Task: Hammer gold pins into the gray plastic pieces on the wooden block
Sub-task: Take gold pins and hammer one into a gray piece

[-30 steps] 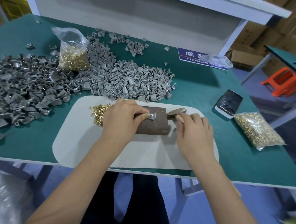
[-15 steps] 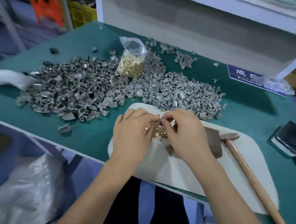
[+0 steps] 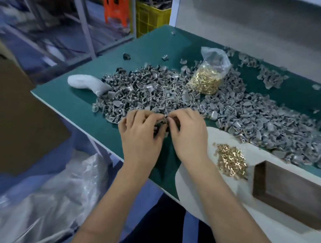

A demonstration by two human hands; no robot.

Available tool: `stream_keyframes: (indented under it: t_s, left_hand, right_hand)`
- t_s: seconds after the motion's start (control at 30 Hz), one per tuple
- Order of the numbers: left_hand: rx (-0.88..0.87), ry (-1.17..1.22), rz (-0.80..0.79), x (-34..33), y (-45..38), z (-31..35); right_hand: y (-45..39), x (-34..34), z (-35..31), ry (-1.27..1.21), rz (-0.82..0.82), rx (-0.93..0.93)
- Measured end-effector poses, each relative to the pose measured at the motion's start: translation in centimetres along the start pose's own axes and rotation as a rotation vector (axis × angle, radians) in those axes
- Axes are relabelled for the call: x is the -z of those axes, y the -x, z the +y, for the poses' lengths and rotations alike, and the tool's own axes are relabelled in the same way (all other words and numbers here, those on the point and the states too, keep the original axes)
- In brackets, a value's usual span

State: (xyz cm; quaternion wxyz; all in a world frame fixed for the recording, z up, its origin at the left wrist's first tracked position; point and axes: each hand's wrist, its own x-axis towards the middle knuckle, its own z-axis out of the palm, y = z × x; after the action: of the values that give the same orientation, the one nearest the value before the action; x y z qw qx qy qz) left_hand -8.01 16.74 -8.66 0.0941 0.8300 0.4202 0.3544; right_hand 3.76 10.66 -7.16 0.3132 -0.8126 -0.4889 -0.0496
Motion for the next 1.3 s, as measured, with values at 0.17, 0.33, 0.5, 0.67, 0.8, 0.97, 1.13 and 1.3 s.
stream_keyframes:
  t_s: [0.17, 0.33, 0.5, 0.67, 0.8, 0.97, 1.13, 1.3]
  left_hand:
    - [-0.073, 0.005, 0.022, -0.2, 0.2, 0.1]
    - [-0.213, 0.124, 0.071, -0.1, 0.6, 1.0]
    - [-0.175, 0.545, -0.335, 0.7, 3.1, 3.9]
    - [-0.253, 0.428, -0.518, 0.0, 3.5, 6.6]
    - [-0.267, 0.286, -0.551, -1.6, 2.4, 8.0]
    - [-0.249, 0.175, -0.558, -3.3, 0.5, 9.2]
    - [-0.280, 0.184, -0.567, -3.7, -0.4, 9.9]
    - [-0.350, 0.149, -0.557, -3.5, -0.5, 10.2]
  right_hand:
    - [0.3, 0.4, 0.3, -0.024, 0.107, -0.008]
    - [1.5, 4.5, 1.8, 0.001, 0.244, -0.073]
    - [5.0, 9.1, 6.1, -0.004, 0.188, -0.235]
    - [7.7, 13.6, 10.4, 0.006, 0.132, -0.337]
    - [8.7, 14.7, 12.9, 0.096, 0.029, -0.424]
    - [8.7, 14.0, 12.8, 0.227, 0.027, -0.422]
    - [9.1, 14.3, 12.8, 0.185, 0.081, -0.418]
    - [9.3, 14.5, 12.9, 0.174, 0.082, -0.402]
